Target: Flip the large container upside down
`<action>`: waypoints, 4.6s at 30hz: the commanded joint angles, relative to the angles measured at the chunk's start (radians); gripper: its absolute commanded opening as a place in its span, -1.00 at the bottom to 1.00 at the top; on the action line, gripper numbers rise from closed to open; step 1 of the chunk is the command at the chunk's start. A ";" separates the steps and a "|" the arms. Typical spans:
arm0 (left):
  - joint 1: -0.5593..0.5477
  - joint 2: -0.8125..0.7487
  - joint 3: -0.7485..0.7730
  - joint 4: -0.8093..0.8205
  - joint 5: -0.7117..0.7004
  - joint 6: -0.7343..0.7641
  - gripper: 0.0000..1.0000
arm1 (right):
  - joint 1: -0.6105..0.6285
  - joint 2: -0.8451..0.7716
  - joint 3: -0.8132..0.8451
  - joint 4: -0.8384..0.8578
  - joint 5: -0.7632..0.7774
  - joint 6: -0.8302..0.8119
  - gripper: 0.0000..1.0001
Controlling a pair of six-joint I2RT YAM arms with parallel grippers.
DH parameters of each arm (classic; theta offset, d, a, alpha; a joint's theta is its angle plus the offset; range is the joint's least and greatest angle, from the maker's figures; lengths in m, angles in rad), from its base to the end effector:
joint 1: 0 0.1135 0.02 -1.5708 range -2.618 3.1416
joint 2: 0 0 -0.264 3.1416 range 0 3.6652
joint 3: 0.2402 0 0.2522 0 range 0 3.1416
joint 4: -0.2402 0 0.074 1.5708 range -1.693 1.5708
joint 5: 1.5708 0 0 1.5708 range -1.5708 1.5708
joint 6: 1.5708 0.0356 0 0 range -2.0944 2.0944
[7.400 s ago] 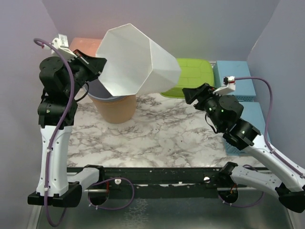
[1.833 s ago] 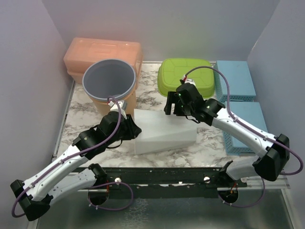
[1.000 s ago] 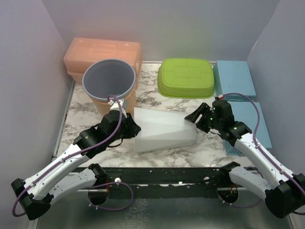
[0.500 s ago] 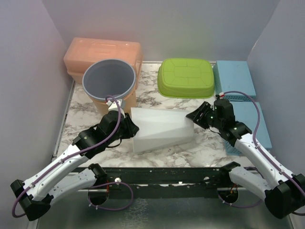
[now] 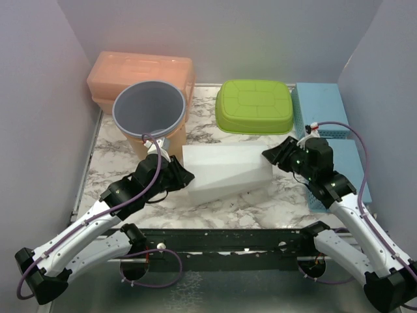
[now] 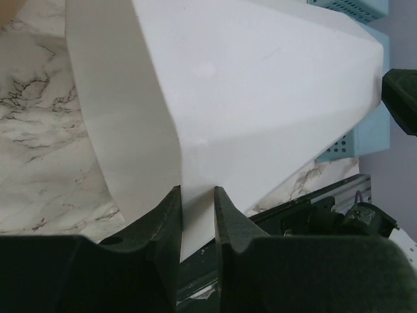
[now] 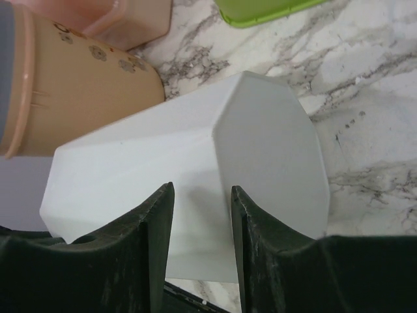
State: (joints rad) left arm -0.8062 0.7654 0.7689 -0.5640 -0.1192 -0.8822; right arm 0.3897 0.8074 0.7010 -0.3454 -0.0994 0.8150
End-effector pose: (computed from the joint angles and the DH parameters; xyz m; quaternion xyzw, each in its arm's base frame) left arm 0.1187 -0.1176 0.2991 -0.0620 0.8718 -0.3264 0.3599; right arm 0.1706 0.0739 0.2901 0.1529 0.8330 0.3350 0.4130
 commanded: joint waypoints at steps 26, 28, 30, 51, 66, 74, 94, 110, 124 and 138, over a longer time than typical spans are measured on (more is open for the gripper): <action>-0.009 0.053 -0.051 0.218 0.100 -0.051 -0.52 | 0.028 0.013 0.157 0.225 -0.332 -0.029 -0.12; -0.010 0.061 -0.049 0.220 0.100 -0.047 -0.52 | 0.029 0.021 0.166 0.225 -0.343 -0.040 -0.12; -0.010 0.066 -0.045 0.229 0.104 -0.046 -0.52 | 0.028 0.027 0.179 0.221 -0.347 -0.051 -0.12; -0.009 0.115 -0.119 0.276 0.139 -0.049 -0.52 | 0.031 0.113 0.237 0.228 -0.472 -0.098 -0.08; -0.010 0.045 -0.259 0.281 0.090 -0.092 -0.51 | 0.061 0.210 0.294 0.196 -0.523 -0.167 -0.06; -0.010 0.017 -0.319 0.280 0.087 -0.112 -0.49 | 0.119 0.297 0.318 0.172 -0.554 -0.198 -0.04; -0.010 -0.133 -0.352 0.143 0.041 -0.133 -0.03 | 0.282 0.465 0.610 -0.064 -0.388 -0.396 0.20; -0.008 -0.165 -0.006 -0.437 -0.459 -0.257 0.67 | 0.609 0.718 1.004 -0.359 0.293 -0.616 0.76; -0.010 -0.088 0.182 -0.578 -0.723 -0.246 0.91 | 0.784 0.953 1.240 -0.407 0.554 -0.739 0.96; -0.009 -0.074 0.135 -0.465 -0.652 -0.175 0.98 | 0.789 0.930 1.041 -0.426 0.875 -0.702 1.00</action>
State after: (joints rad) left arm -0.8139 0.6601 0.9131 -1.0683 -0.7921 -1.1088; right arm 1.1809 1.7618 1.8442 -0.6788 0.6193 0.0887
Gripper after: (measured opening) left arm 0.985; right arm 0.995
